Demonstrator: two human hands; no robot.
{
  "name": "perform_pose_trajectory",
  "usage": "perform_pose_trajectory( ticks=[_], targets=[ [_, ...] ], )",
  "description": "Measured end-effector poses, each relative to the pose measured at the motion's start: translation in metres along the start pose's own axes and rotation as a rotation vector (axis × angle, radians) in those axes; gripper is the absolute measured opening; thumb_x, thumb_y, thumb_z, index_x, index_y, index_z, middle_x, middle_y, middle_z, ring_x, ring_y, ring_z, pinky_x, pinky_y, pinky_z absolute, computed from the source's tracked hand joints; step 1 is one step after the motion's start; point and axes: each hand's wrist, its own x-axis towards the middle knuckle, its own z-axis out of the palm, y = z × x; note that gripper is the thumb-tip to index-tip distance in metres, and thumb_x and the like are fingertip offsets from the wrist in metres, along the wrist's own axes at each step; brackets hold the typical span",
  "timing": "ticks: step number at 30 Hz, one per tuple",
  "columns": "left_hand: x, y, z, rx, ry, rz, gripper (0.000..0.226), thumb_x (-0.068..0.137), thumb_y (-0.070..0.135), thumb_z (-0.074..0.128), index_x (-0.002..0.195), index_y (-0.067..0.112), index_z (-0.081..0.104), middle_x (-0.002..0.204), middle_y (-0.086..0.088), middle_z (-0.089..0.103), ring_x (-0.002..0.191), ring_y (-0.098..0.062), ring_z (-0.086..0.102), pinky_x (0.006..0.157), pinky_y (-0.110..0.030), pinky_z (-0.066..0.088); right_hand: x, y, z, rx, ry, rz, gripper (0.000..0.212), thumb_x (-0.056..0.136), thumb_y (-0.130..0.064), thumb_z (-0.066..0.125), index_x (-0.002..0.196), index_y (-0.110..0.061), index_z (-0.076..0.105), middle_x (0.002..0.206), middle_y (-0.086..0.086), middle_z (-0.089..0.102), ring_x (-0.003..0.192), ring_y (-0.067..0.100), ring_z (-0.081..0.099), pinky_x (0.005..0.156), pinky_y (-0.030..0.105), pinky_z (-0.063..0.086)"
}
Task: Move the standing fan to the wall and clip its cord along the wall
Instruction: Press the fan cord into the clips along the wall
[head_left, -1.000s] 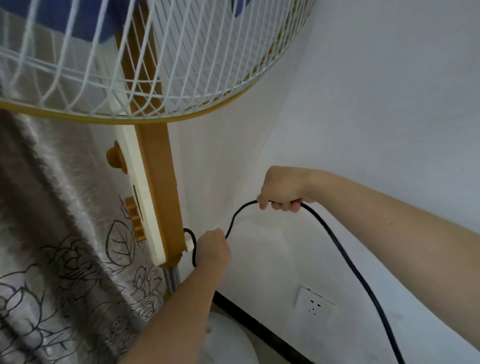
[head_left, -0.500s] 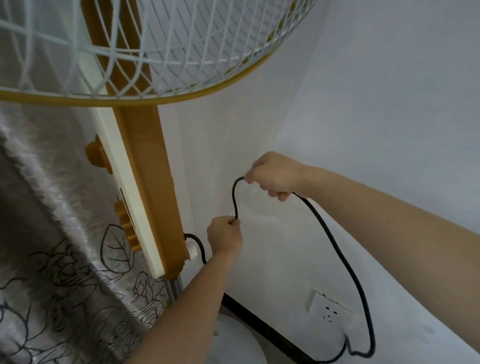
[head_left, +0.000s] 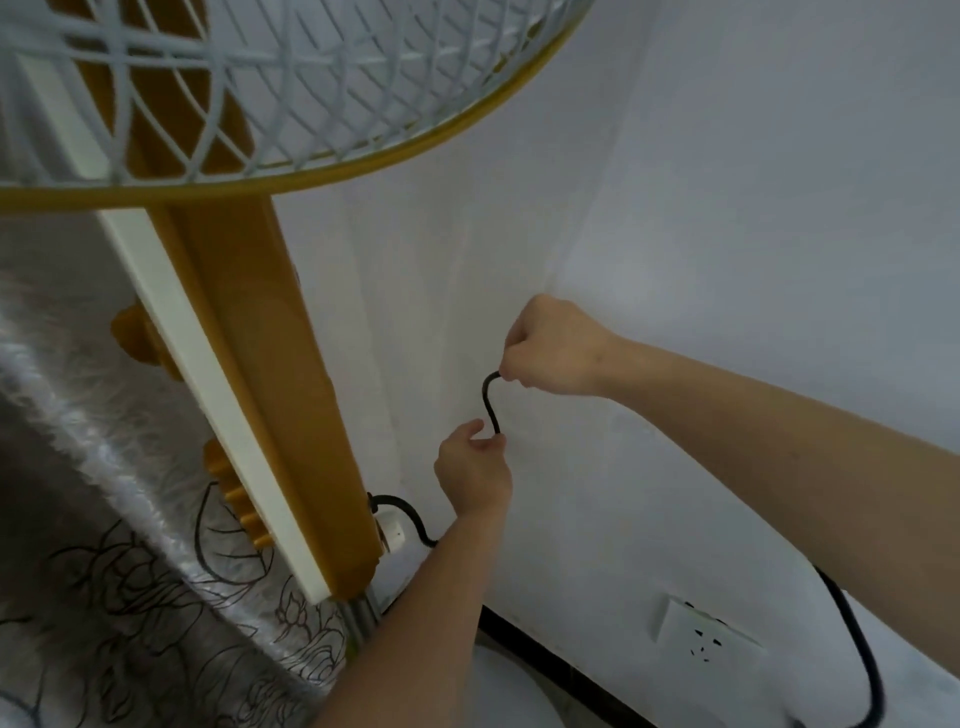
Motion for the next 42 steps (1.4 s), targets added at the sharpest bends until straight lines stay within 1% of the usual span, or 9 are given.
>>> perform_pose_trajectory(
  ticks=[3,6,12,18,24,31,35,38,42],
  targets=[
    [0.000,-0.001,0.001,0.041,-0.009,0.050,0.033,0.087,0.009,0.065,0.120,0.004,0.063,0.100,-0.017,0.071,0.091,-0.026,0.065,0.085,-0.028,0.050,-0.001,0.001,0.001,-0.033,-0.022,0.036,0.021,0.076,-0.005,0.057,0.057,0.005,0.055,0.051,0.011,0.051,0.050,0.022,0.047,0.047,0.023,0.037],
    [0.005,-0.002,0.001,0.084,-0.005,0.083,0.030,0.089,0.010,0.063,0.118,0.003,0.064,0.102,-0.017,0.071,0.094,-0.026,0.065,0.084,-0.026,0.047,-0.002,0.003,0.002,-0.040,-0.024,0.066,0.026,0.075,-0.005,0.057,0.049,-0.003,0.056,0.047,0.009,0.053,0.039,0.019,0.045,0.033,0.014,0.034],
    [0.012,-0.006,-0.001,0.211,0.011,0.182,0.022,0.091,0.008,0.059,0.111,0.001,0.066,0.102,-0.015,0.071,0.095,-0.025,0.064,0.077,-0.019,0.040,-0.005,0.006,0.005,-0.055,-0.040,0.107,0.026,0.075,-0.006,0.058,0.049,-0.004,0.059,0.050,0.011,0.056,0.039,0.021,0.045,0.034,0.015,0.034],
    [0.013,-0.008,-0.001,0.275,-0.011,0.233,0.017,0.093,0.006,0.055,0.108,0.001,0.062,0.099,-0.014,0.069,0.092,-0.026,0.063,0.074,-0.025,0.043,-0.009,0.010,0.009,-0.045,-0.055,0.133,0.025,0.077,-0.006,0.060,0.052,-0.003,0.060,0.044,0.006,0.054,0.030,0.015,0.042,0.032,0.014,0.033],
    [0.013,-0.010,-0.002,0.332,-0.012,0.309,0.010,0.092,0.004,0.053,0.099,0.001,0.060,0.094,-0.013,0.068,0.087,-0.026,0.063,0.069,-0.025,0.041,-0.011,0.013,0.014,-0.022,-0.080,0.111,0.017,0.076,-0.005,0.059,0.062,0.002,0.066,0.062,0.015,0.065,0.046,0.023,0.051,0.033,0.015,0.035],
    [0.018,-0.009,-0.006,0.338,-0.008,0.342,0.011,0.093,0.004,0.052,0.088,0.000,0.061,0.087,-0.014,0.066,0.081,-0.027,0.060,0.064,-0.029,0.041,-0.011,0.015,0.018,-0.055,-0.100,0.057,0.020,0.076,-0.006,0.060,0.057,-0.001,0.064,0.067,0.017,0.069,0.050,0.019,0.055,0.043,0.018,0.043],
    [0.017,-0.009,-0.007,0.319,-0.009,0.348,0.015,0.093,0.003,0.050,0.084,-0.001,0.061,0.084,-0.015,0.066,0.075,-0.025,0.057,0.061,-0.027,0.037,-0.014,0.011,0.020,-0.101,-0.177,0.001,0.028,0.079,-0.011,0.064,0.053,-0.002,0.058,0.062,0.013,0.061,0.049,0.017,0.048,0.042,0.018,0.037],
    [0.015,-0.007,-0.008,0.304,0.011,0.334,0.017,0.091,-0.001,0.047,0.082,-0.001,0.062,0.083,-0.015,0.066,0.072,-0.019,0.052,0.059,-0.023,0.033,-0.018,0.009,0.022,-0.157,-0.203,-0.048,0.039,0.082,-0.012,0.061,0.048,-0.005,0.042,0.060,0.013,0.047,0.047,0.017,0.033,0.044,0.023,0.027],
    [0.016,-0.006,-0.007,0.281,0.018,0.298,0.018,0.091,0.001,0.051,0.076,0.001,0.059,0.082,-0.016,0.066,0.071,-0.018,0.051,0.060,-0.024,0.033,-0.015,0.004,0.021,-0.188,-0.228,-0.099,0.050,0.082,-0.007,0.059,0.043,-0.010,0.028,0.047,0.007,0.030,0.048,0.018,0.027,0.048,0.027,0.024]
  ],
)
